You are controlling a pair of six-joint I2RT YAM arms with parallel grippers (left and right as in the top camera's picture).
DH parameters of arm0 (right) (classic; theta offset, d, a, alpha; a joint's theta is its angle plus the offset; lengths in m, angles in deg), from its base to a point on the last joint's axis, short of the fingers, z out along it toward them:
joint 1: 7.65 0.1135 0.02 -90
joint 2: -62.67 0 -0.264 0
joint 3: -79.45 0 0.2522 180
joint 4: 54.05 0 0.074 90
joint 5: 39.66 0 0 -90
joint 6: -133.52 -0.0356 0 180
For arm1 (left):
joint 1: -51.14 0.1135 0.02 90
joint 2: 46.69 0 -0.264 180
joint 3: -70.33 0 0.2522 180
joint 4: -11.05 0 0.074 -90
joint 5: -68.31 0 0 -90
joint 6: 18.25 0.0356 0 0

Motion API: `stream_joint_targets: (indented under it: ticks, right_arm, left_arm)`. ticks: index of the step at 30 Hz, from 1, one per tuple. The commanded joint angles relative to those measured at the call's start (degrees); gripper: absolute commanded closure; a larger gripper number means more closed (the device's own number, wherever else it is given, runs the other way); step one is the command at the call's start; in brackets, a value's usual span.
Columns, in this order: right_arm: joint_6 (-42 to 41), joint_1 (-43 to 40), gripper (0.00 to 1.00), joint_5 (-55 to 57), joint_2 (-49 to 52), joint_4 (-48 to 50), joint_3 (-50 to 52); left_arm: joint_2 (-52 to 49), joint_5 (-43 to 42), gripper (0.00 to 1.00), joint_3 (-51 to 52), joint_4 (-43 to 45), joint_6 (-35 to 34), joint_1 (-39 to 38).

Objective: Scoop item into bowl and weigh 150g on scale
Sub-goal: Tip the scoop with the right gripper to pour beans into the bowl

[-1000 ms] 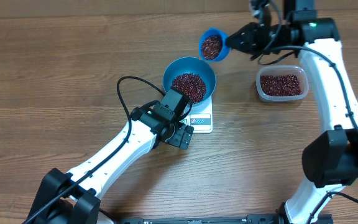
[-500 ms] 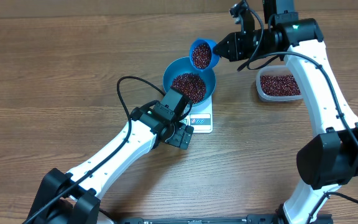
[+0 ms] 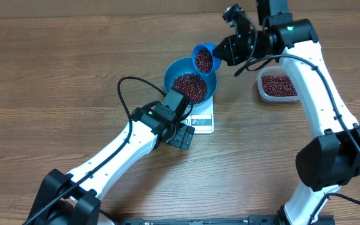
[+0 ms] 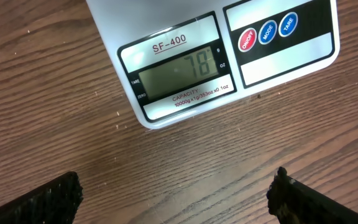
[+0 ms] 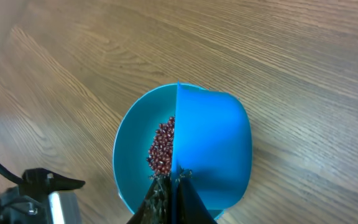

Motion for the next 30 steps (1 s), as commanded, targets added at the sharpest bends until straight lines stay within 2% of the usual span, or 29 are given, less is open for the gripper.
stream_joint_targets:
  ticks: [1,9,30]
  right_arm:
    - [3.9,2.1,0.96,2.1,-0.6,0.9,-1.7]
    - [4.7,6.5,0.96,13.4,-0.6,1.8,-1.7]
    - [8.0,7.6,0.96,13.1,-0.6,1.4,-1.7]
  left_arm:
    - [0.4,0.6,0.01,0.3,0.2,1.1,-0.4]
    - [0.4,0.6,0.0,0.3,0.2,1.1,-0.4]
    - [0.4,0.6,0.0,0.3,0.2,1.1,-0.4]
